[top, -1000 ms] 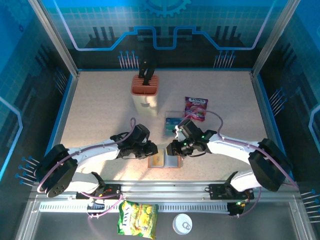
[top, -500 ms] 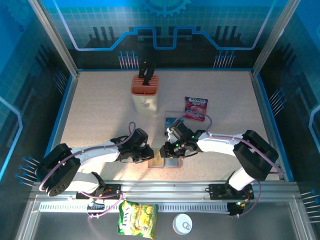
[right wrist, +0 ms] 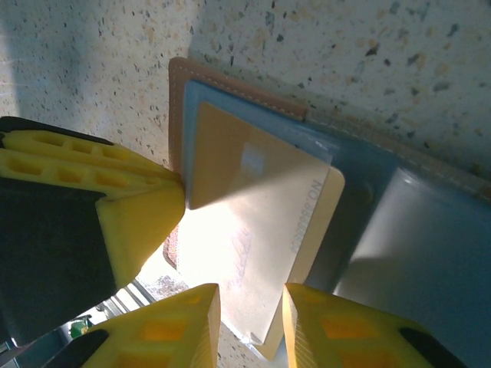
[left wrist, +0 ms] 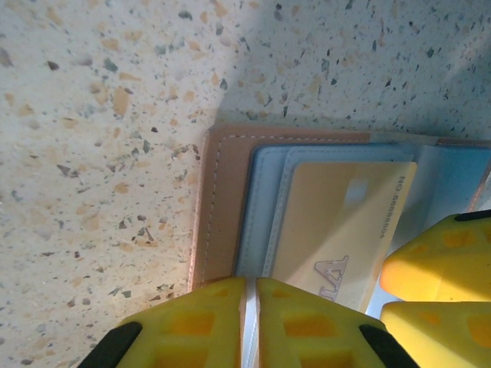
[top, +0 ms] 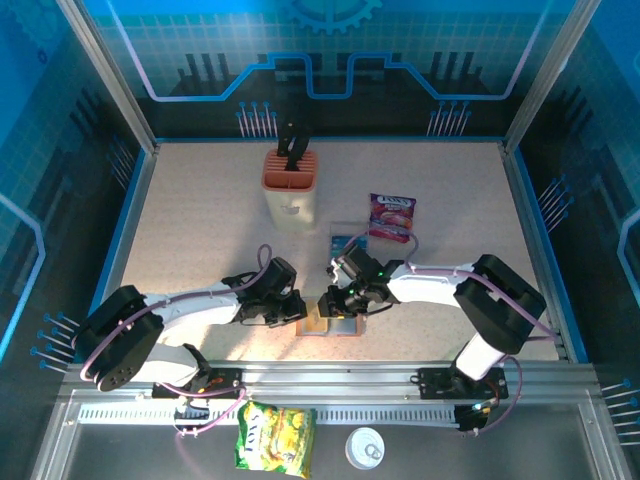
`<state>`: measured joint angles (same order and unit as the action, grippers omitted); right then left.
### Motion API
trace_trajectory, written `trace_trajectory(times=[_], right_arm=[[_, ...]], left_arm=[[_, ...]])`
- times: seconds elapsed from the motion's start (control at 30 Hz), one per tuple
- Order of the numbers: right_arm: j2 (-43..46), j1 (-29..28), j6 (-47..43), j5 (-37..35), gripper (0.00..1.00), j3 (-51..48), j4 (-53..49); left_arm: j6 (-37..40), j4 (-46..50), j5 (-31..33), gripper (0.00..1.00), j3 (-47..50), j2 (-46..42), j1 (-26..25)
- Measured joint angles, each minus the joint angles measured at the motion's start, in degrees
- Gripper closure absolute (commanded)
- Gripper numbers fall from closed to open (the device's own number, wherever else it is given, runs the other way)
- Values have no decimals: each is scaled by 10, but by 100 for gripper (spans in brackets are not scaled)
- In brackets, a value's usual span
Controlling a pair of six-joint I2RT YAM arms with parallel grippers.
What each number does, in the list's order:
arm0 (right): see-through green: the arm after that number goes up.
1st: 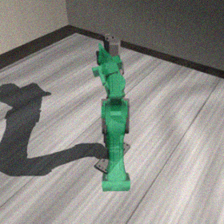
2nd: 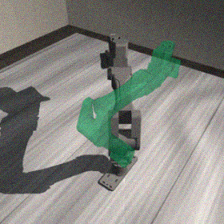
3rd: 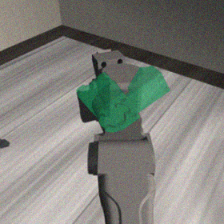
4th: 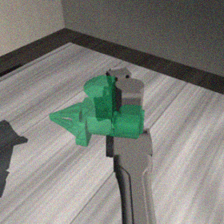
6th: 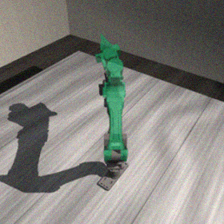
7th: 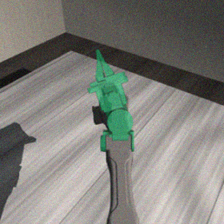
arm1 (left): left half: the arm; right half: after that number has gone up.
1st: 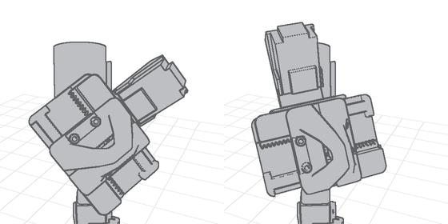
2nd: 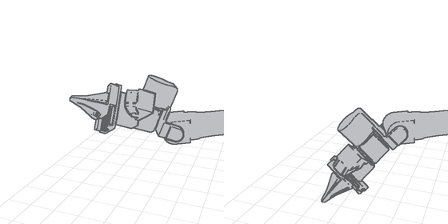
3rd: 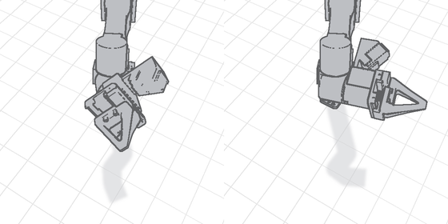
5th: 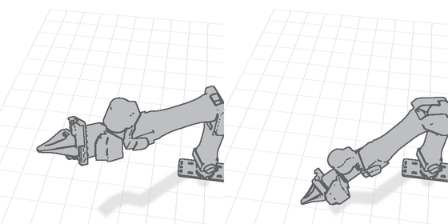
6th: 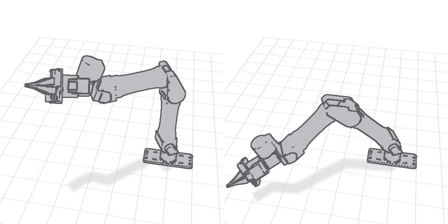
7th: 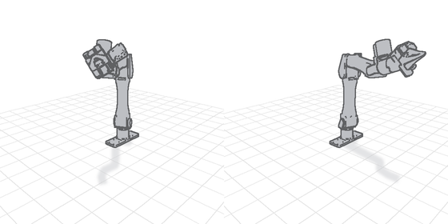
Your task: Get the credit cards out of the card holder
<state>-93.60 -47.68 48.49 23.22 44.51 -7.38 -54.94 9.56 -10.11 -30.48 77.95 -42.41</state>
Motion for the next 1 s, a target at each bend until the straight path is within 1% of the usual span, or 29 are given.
trace_trajectory(times=[0.43,1.0], right_arm=[[-12,0,-1,0,73,3,1],[-12,0,-27,-20,73,20,-51]], left_arm=[[0,0,0,87,0,0,0],[0,0,0,87,0,0,0]])
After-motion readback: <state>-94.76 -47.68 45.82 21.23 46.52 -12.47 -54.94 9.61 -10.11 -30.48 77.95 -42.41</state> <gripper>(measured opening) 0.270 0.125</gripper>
